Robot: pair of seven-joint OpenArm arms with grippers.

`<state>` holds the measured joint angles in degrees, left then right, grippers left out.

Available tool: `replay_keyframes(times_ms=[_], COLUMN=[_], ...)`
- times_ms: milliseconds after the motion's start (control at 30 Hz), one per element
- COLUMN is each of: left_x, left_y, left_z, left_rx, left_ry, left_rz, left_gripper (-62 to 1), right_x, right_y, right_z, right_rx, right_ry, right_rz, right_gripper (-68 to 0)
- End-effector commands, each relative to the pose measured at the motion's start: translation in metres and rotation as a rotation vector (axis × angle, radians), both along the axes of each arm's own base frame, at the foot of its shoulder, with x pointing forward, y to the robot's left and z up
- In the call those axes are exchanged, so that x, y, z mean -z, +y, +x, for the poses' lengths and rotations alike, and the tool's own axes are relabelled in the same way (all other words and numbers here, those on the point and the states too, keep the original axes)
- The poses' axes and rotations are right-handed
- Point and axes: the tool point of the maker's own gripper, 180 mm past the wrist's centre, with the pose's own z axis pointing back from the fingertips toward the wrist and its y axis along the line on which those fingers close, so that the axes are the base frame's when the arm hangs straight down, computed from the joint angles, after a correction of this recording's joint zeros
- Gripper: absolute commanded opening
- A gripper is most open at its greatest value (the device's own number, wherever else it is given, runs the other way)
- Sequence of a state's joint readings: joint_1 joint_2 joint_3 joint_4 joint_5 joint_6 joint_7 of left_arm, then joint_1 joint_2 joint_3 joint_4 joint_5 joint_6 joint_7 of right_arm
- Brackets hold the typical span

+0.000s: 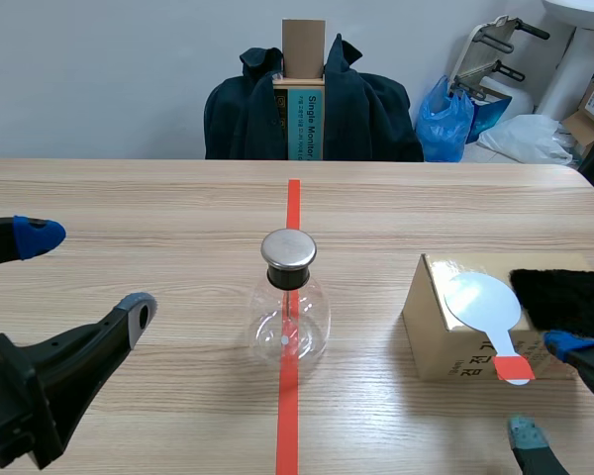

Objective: Do the electroscope experiment.
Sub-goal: 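Pick up the white charging plate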

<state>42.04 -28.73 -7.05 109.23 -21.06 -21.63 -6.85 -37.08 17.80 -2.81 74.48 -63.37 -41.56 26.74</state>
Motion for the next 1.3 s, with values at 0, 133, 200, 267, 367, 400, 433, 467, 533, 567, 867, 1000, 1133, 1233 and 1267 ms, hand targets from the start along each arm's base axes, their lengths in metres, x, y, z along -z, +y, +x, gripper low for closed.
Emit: replay_keyframes(times_ms=[0,133,200,267,367,400,433,467,533,567,867,1000,1133,1233,1267], left_x=[-0.01,-0.01,-0.01,-0.01,-0.01,-0.01,-0.01,-0.01,-0.011,-0.01,-0.01,-0.01,-0.01,-0.01,-0.01], left_y=[-0.004,-0.004,-0.004,-0.004,-0.004,-0.004,-0.004,-0.004,-0.004,-0.004,-0.004,-0.004,-0.004,-0.004,-0.004], left_z=[0.001,0.001,0.001,0.001,0.001,0.001,0.001,0.001,0.001,0.001,0.001,0.001,0.001,0.001,0.001], left_rx=[0.003,0.003,0.003,0.003,0.003,0.003,0.004,0.004,0.008,0.008,0.008,0.008,0.008,0.008,0.008], left_ry=[-0.027,-0.027,-0.027,-0.027,-0.027,-0.027,-0.028,-0.03,-0.029,-0.029,-0.029,-0.029,-0.029,-0.029,-0.029], left_rz=[-0.027,-0.028,-0.028,-0.028,-0.028,-0.028,-0.029,-0.03,-0.031,-0.031,-0.032,-0.032,-0.032,-0.032,-0.032], left_gripper=[1.4,1.4,1.4,1.4,1.4,1.4,1.4,1.4,1.4,1.4,1.4,1.4,1.4,1.4,1.4], right_x=[-0.018,-0.023,-0.024,-0.025,-0.024,-0.025,-0.025,-0.025,-0.025,-0.026,-0.026,-0.026,-0.026,-0.027,-0.027], right_y=[0.0,0.002,0.002,0.002,0.001,0.002,0.003,0.003,0.006,0.008,0.014,0.014,0.013,0.012,0.012], right_z=[0.011,0.021,0.026,0.028,0.028,0.029,0.029,0.03,0.031,0.031,0.03,0.03,0.03,0.031,0.031], right_rx=[0.001,0.015,0.025,0.04,0.049,0.048,0.049,0.047,0.041,0.038,0.01,0.01,0.012,0.013,0.014], right_ry=[-0.084,-0.111,-0.121,-0.124,-0.123,-0.124,-0.125,-0.126,-0.129,-0.13,-0.13,-0.13,-0.131,-0.136,-0.136], right_rz=[0.0,0.009,0.013,0.016,0.015,0.017,0.018,0.019,0.024,0.027,0.033,0.033,0.032,0.031,0.03], right_gripper=[-0.4,-0.4,-0.4,-0.4,-0.4,-0.4,-0.4,-0.4,-0.4,-0.9,-19.9,-31.6,-40.9,-47.4,-49.4])
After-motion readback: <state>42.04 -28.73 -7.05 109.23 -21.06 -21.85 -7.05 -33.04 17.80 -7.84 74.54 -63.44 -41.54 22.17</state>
